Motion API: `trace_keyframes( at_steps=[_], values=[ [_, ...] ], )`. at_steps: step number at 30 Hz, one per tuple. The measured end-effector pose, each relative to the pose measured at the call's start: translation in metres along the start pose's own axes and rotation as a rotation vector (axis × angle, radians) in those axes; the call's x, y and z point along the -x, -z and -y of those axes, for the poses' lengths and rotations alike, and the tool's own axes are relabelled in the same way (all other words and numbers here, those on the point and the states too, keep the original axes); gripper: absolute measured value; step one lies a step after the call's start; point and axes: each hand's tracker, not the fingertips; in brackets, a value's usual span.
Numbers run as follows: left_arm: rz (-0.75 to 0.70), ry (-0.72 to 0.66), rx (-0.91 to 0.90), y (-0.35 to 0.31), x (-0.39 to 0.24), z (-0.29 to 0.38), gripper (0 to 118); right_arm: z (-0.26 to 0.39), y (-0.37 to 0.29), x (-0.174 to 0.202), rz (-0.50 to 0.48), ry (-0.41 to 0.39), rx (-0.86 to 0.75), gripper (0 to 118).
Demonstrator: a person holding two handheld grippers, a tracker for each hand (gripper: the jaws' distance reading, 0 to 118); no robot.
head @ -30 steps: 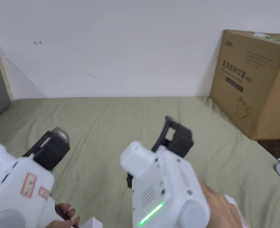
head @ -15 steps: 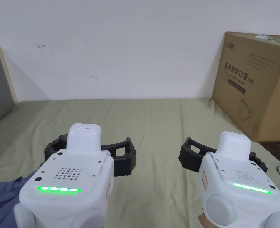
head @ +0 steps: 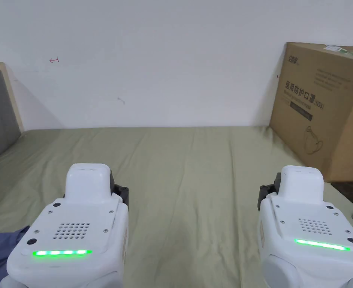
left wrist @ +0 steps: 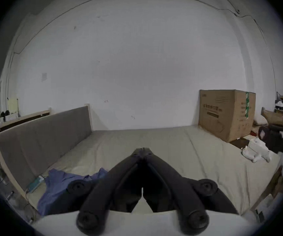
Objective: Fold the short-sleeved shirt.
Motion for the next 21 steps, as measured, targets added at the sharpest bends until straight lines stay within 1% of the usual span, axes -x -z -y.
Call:
trace_keyframes(
  at_steps=[1,3,5,7,9,11,15,17,21],
  values=[
    [0.023,-0.014,0.008,0.001,0.001,0.0,0,0.0,0.0,0.0,0.004,-0.005,-0.001,1],
    [0.024,-0.017,0.004,0.002,0.0,-0.002,0,0.0,0.002,0.0,0.011,-0.004,0.005,1],
    [0.023,-0.013,-0.004,0.003,0.0,-0.005,0,-0.003,0.002,-0.002,-0.029,0.016,0.011,1],
    [0.02,-0.021,-0.002,0.003,0.004,-0.009,0,-0.006,0.0,0.005,-0.041,0.003,0.004,1],
    [0.003,-0.036,-0.008,0.0,0.011,-0.011,0,-0.01,0.0,0.015,-0.072,-0.012,-0.01,1],
    [-0.033,-0.047,-0.005,-0.005,0.025,-0.015,0,-0.014,0.0,0.03,-0.157,-0.007,-0.009,1],
    [-0.164,-0.049,-0.004,-0.022,0.061,-0.017,0,-0.018,-0.002,0.07,-0.291,-0.013,-0.009,1],
    [-0.235,-0.046,0.008,-0.036,0.086,-0.015,0,-0.018,-0.004,0.096,-0.387,-0.016,0.001,1],
    [-0.383,-0.044,0.034,-0.064,0.131,-0.01,0,-0.012,-0.017,0.147,-0.529,-0.047,0.008,1]
  ],
)
